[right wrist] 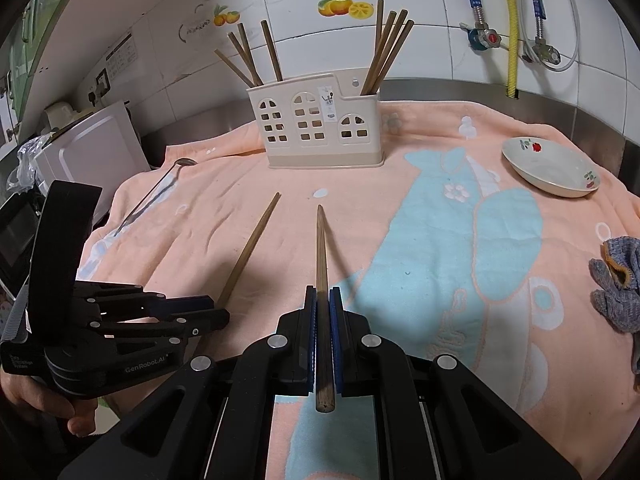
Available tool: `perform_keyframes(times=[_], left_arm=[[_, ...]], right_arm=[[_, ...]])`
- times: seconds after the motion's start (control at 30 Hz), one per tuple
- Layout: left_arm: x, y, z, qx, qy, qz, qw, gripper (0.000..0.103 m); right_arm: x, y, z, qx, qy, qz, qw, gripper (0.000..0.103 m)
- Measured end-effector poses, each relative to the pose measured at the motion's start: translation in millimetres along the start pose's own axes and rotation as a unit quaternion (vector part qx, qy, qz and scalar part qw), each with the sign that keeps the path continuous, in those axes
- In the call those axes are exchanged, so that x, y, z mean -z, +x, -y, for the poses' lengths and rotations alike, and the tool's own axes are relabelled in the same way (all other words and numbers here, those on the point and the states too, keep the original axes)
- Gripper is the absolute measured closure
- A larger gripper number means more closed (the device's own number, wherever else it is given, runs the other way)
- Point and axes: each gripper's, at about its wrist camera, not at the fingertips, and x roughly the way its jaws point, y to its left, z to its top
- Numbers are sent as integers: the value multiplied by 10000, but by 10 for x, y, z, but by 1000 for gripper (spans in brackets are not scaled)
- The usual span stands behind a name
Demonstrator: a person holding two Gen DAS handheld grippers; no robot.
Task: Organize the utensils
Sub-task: 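Close the right tool on a wooden chopstick while the left tool grasps the last one, then lift the chopstick in the right tool toward the caddy while the left tool carries its chopstick there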
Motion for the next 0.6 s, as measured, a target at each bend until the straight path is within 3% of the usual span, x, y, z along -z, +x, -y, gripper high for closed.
perform_keyframes(times=[0.4,0.6], left_arm=[[8,2,38,-123,88,21,9999,84],[3,-16,12,-166,97,-13,9998,91]], right_arm=[[2,1,-11,-12,-1,1,10000,96],[6,4,-19,-19,2,6,10000,96]])
